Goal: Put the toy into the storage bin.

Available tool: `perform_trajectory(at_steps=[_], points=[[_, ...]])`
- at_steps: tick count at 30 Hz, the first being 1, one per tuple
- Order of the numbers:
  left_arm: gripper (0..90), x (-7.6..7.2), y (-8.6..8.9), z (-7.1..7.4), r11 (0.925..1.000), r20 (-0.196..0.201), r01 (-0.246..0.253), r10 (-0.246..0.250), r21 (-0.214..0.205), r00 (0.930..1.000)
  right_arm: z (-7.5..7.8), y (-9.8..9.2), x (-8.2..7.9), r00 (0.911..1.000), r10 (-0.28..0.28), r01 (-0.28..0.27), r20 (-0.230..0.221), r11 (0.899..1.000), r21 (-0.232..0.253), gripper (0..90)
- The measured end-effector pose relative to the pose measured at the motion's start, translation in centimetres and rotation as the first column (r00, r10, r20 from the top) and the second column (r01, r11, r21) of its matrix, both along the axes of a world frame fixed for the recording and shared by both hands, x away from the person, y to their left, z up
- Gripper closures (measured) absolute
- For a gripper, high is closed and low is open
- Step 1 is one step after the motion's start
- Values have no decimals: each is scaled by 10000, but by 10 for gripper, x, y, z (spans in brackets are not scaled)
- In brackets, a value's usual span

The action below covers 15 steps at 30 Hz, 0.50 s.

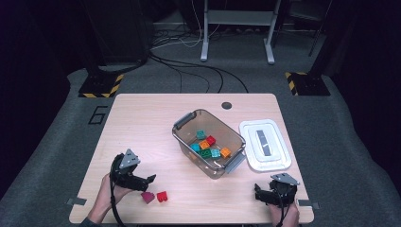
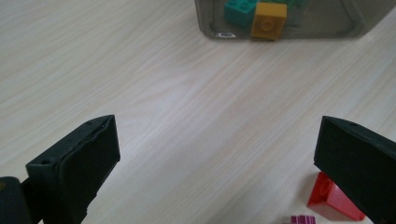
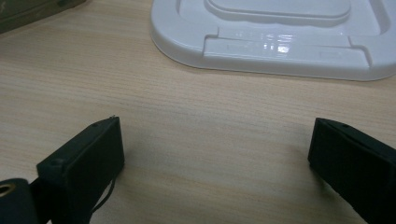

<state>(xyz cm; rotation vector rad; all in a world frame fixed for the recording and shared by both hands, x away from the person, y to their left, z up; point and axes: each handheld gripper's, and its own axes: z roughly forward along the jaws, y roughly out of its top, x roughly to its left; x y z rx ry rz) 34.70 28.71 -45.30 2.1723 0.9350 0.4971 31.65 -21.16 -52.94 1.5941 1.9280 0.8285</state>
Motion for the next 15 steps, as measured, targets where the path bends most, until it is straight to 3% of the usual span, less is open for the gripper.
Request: perform_trajectory(at_steps=[9,15], points=[[1,-18,8,-23,9996,-406,-175,166,-215,9990,0,0,0,10000,0,0,0,10000,2,26],[3,-27,5,-35,9998,-769,81,-93,-162,9970,0,0,0,10000,-6,6,3,10000,1,26]])
